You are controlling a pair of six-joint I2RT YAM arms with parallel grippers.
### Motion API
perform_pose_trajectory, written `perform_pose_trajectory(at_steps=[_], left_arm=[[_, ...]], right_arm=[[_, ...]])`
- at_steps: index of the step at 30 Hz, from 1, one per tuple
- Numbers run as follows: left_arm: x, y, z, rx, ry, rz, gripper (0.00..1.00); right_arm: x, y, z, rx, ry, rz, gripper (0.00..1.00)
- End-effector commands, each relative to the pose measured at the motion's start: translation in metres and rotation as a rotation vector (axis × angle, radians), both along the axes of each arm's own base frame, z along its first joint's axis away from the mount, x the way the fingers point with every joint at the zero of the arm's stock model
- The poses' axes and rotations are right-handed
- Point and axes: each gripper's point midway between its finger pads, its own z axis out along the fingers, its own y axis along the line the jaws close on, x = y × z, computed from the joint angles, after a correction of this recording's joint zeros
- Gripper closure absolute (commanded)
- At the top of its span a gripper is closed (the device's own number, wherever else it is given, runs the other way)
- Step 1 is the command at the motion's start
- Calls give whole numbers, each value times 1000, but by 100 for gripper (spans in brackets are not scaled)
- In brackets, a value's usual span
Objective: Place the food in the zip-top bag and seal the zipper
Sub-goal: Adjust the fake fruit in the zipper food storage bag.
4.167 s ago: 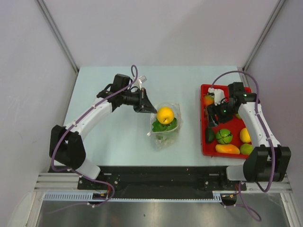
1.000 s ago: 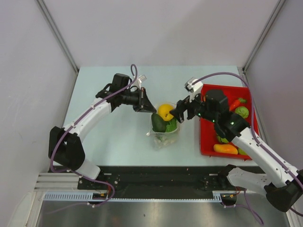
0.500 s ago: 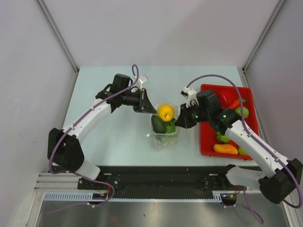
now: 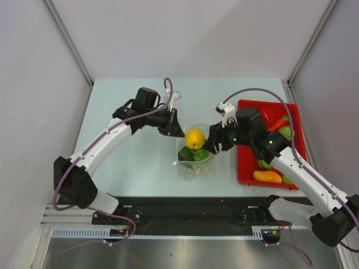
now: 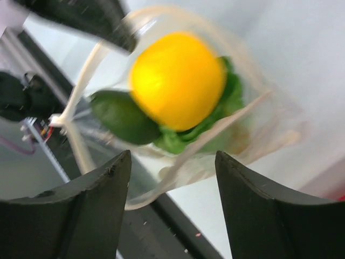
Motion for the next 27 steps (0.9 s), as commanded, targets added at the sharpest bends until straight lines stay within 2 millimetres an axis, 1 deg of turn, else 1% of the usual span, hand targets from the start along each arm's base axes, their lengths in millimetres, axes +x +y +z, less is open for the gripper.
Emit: perform_pose_trajectory(at_steps=[1, 3, 6, 7, 9, 11, 12, 13, 14, 15, 16, 17, 18, 20, 21, 23, 24, 25, 26, 27], left_arm=[[-5, -3, 26, -9, -151, -68, 100], [-8, -5, 26, -7, -162, -82, 100], [-12, -9, 25, -3, -172, -104, 100], [-10, -10, 26, 0, -179, -106, 100], [-13, -12, 25, 13, -190, -125, 100], [-13, -13, 28, 10, -202, -131, 100], [-14, -14, 29, 8, -209, -135, 97], [-13, -14, 30, 9, -218, -135, 94], [-13, -12, 32, 10, -232, -132, 90], [-13, -11, 33, 16, -251, -143, 76], [-13, -9, 37, 16, -273, -146, 70], [-15, -7, 46, 7, -307, -148, 64], [-14, -6, 52, 2, -361, -161, 54], [-17, -2, 63, -16, -446, -175, 40], [-20, 1, 79, -38, -549, -197, 29], [-26, 3, 85, -59, -630, -240, 28], [-34, 4, 97, -86, -722, -293, 28], [-38, 4, 100, -95, -754, -326, 25], [-40, 3, 101, -99, -774, -353, 23], [-45, -1, 92, -87, -777, -420, 22]], right_arm=[[46, -14, 15, 6, -115, -129, 35], [54, -19, 14, -5, -125, -150, 37], [59, -16, 15, 0, -142, -136, 39], [60, -13, 16, 12, -145, -126, 43], [57, -6, 17, 35, -139, -88, 56], [51, 0, 18, 52, -127, -42, 73], [49, 1, 18, 56, -124, -31, 84], [48, 0, 18, 53, -125, -25, 100], [47, -1, 18, 46, -134, -17, 100], [46, -1, 19, 42, -140, -13, 100], [46, -2, 19, 39, -147, -11, 100], [47, -4, 20, 39, -152, -14, 100], [46, -4, 21, 39, -157, -11, 100], [46, -4, 21, 40, -158, -11, 100], [45, -4, 20, 38, -157, -3, 100], [45, -4, 22, 41, -165, 1, 100], [46, -3, 23, 39, -175, 8, 100], [46, -3, 24, 40, -183, 12, 100], [46, -3, 24, 39, -187, 12, 100], [47, -3, 25, 42, -197, 13, 100]])
